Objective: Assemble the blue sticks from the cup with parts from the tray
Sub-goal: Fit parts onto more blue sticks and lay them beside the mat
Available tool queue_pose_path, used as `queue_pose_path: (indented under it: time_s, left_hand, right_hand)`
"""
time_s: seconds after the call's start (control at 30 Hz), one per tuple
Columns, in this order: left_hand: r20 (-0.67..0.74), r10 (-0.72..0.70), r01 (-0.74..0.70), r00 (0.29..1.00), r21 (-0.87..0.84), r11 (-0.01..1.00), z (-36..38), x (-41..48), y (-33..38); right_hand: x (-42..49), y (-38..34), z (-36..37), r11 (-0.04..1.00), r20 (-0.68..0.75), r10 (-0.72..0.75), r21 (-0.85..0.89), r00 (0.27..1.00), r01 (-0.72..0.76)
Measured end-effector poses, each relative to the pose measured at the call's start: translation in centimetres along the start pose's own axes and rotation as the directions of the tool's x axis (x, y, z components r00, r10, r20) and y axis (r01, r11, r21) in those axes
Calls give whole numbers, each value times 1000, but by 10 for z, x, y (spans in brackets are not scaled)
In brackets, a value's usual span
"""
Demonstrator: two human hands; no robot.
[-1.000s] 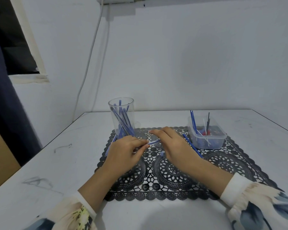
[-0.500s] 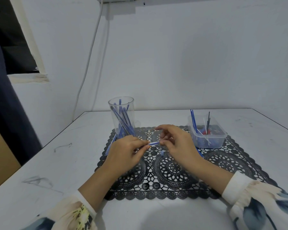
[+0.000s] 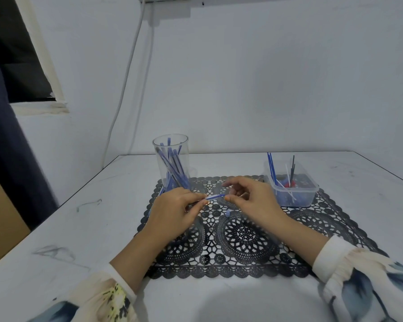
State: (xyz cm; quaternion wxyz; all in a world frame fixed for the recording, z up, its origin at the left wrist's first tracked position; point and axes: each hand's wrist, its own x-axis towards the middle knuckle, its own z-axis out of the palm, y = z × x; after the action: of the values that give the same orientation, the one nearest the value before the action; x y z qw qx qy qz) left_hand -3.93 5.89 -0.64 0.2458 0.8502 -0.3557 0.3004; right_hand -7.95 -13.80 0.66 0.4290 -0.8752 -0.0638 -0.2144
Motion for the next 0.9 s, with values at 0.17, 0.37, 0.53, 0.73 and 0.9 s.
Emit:
queue_pose_path:
  time_s: [0.17, 0.37, 0.53, 0.73, 0.9]
  left_hand:
    - [-5, -25, 25, 1000, -2, 1000, 0, 1, -1]
    - [-9, -43, 43, 999, 4, 999, 1, 1, -2]
    - [-1, -44, 44, 999, 9, 999, 2, 0, -4]
    - [9, -47, 47, 999, 4, 999, 2, 0, -4]
    - [16, -50, 50, 999, 7, 999, 1, 0, -4]
  right_hand:
    - [3, 7, 1, 989, 134, 54, -144, 990, -34]
    - [3, 10, 2, 918, 277, 30, -388, 960, 83]
    - [1, 9, 4, 888, 309, 38, -446, 950, 110]
    - [2, 4, 0, 936, 246, 56, -351, 968, 35]
    - [1, 0, 1, 983, 128, 99, -163, 987, -78]
